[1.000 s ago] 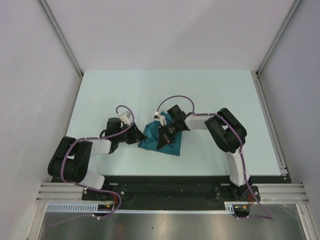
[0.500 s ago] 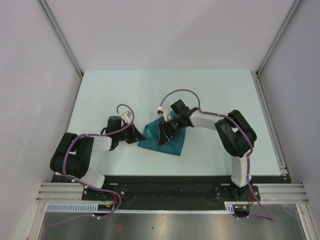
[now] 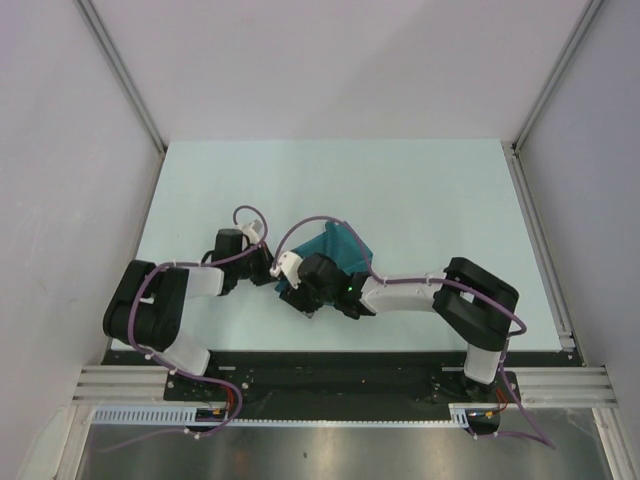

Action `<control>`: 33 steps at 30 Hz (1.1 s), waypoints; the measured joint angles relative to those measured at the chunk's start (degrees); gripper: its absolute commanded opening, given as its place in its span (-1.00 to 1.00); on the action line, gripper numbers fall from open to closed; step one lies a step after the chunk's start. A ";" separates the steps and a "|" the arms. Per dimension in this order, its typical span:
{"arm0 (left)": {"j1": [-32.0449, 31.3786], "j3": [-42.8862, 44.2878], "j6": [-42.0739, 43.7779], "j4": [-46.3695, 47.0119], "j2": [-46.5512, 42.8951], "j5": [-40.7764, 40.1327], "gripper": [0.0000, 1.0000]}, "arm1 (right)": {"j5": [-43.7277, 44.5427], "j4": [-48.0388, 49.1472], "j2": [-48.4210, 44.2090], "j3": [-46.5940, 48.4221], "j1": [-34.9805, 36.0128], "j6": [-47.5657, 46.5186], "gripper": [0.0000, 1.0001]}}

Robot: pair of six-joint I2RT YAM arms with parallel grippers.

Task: Fold the napkin, place the utensils inside, and roll it up
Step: Roll the napkin with the utensil

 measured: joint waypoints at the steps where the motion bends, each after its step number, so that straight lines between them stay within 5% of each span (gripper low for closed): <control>1: 0.00 0.09 0.00 -0.13 0.04 0.00 -1.00 | 1.57 1.44 0.57 -0.61 0.63 -0.87 0.38; 13: 0.20 0.44 0.00 -0.55 0.28 0.28 -1.00 | 13.03 11.34 6.95 -1.09 3.39 -7.23 0.24; 20: 0.26 0.87 -0.02 -0.70 0.55 0.37 -1.00 | 13.00 10.51 7.58 -0.39 1.40 -5.18 -0.15; 22: 0.26 0.96 -0.02 -0.59 0.70 0.61 -0.79 | 11.45 10.14 7.58 -0.26 0.61 -4.52 -0.31; 25: 0.37 1.01 -0.15 0.04 0.98 1.38 -0.33 | 6.49 8.63 7.58 0.44 -1.03 -3.28 -0.82; 26: 0.44 1.01 -0.26 0.17 0.98 1.53 -0.06 | 4.28 7.78 7.61 0.96 -1.84 -2.80 -0.88; 29: 0.79 1.20 -1.31 1.14 0.57 2.10 0.24 | -3.34 4.74 7.63 3.50 -5.35 -0.83 -1.00; 33: 1.68 1.33 -1.46 1.03 -2.32 -0.66 0.38 | -13.88 -0.61 8.63 6.34 -9.66 2.47 -1.00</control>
